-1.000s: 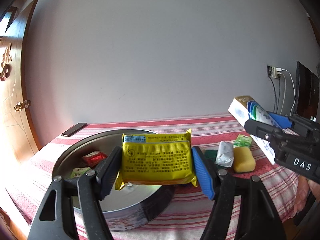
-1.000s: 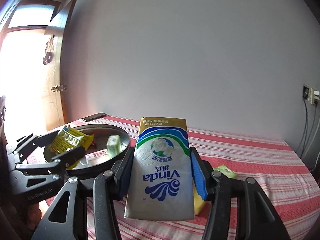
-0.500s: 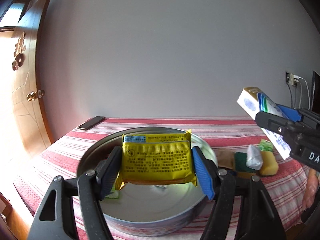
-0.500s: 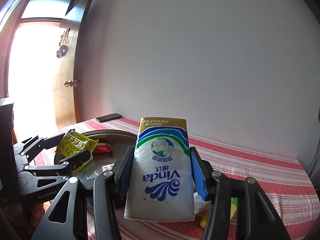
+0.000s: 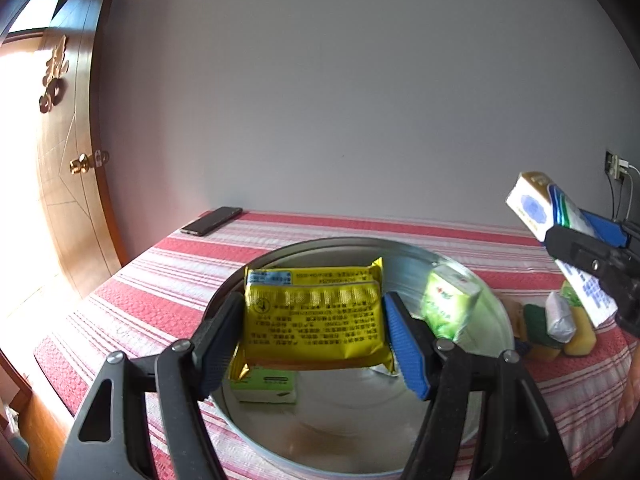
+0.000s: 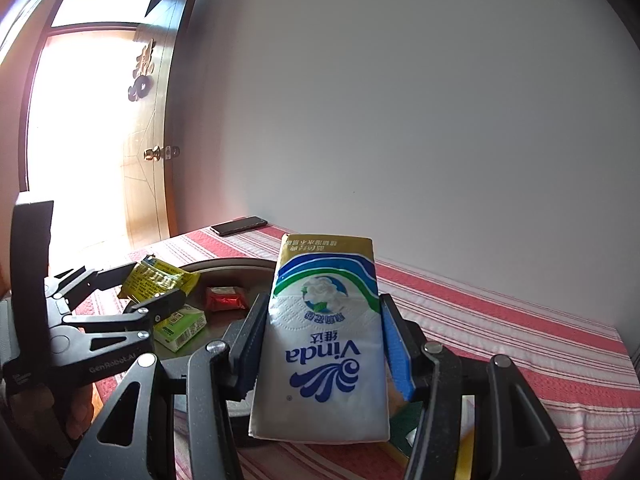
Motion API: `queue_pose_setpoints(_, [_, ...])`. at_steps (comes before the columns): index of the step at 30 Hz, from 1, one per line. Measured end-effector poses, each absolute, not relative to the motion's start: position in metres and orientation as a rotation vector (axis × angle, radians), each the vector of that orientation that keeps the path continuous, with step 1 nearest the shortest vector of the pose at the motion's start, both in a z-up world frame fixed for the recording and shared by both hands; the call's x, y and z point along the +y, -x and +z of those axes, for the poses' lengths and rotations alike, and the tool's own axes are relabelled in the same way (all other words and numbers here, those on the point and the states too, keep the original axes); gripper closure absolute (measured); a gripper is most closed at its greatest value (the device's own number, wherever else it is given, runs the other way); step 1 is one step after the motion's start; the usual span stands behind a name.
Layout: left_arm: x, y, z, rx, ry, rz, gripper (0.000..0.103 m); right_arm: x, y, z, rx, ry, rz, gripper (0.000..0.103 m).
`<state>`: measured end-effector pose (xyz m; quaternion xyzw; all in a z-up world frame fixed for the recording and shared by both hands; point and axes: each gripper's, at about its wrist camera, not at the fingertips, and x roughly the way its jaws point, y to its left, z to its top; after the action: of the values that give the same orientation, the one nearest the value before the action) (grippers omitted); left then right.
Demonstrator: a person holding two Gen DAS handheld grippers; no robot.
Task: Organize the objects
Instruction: 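Lift and carry the yellow pack and Vinda pack over the silver tin, then open the left tool dropping the yellow pack into the tin while the right tool releases the Vinda pack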
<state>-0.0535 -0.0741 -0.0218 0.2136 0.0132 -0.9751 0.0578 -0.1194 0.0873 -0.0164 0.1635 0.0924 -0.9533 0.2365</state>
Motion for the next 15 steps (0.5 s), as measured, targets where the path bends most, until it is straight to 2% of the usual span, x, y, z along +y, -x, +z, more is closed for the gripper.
queue_pose_setpoints(15, [-0.1, 0.083, -0.036, 0.022, -0.755, -2.891, 0.033, 0.032, 0.146, -0.018, 0.344, -0.508, -2.554, 0.048])
